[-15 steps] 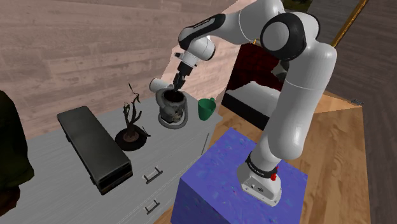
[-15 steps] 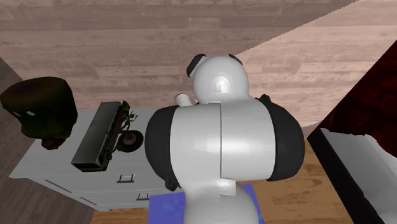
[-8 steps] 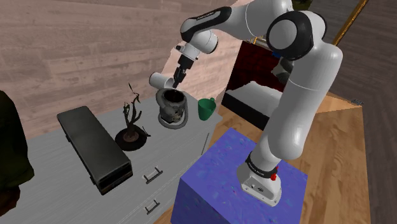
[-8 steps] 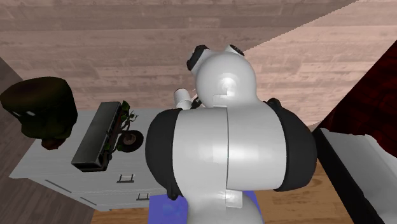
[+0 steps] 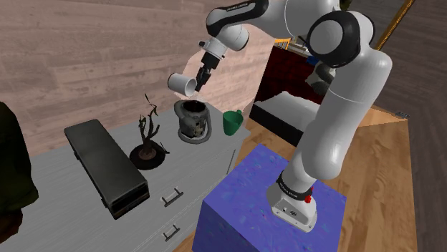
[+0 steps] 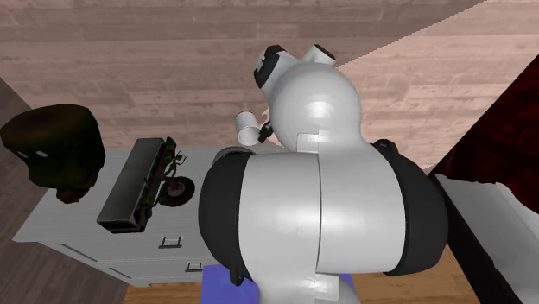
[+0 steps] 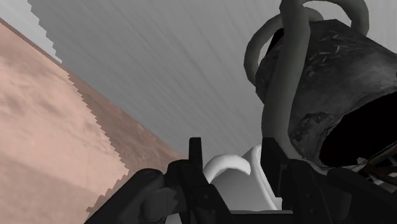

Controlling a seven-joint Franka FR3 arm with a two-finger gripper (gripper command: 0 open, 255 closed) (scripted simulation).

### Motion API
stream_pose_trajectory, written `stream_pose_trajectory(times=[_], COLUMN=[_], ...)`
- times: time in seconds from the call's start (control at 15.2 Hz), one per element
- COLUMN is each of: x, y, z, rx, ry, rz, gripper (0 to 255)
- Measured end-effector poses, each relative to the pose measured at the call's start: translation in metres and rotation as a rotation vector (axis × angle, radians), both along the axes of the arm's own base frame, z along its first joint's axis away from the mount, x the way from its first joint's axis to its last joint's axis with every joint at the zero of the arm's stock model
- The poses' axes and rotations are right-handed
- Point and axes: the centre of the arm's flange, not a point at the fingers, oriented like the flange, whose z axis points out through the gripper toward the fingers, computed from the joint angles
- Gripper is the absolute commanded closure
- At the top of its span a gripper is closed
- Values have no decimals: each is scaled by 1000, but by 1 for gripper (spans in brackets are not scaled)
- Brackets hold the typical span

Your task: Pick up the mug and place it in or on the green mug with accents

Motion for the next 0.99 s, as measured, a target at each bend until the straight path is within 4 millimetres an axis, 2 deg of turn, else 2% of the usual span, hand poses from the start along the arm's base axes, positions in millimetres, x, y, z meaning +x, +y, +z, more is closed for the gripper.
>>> stream_pose_trajectory(times=[0.33,0.4,0.66,0.99], x=[1,-4,-44,-105], y=[0,-4,-23,-56], z=[25,26,25,21], rx=[0,0,-1,0], ry=[0,0,0,0], rz=[0,0,-1,-1], gripper=[255,255,255,255])
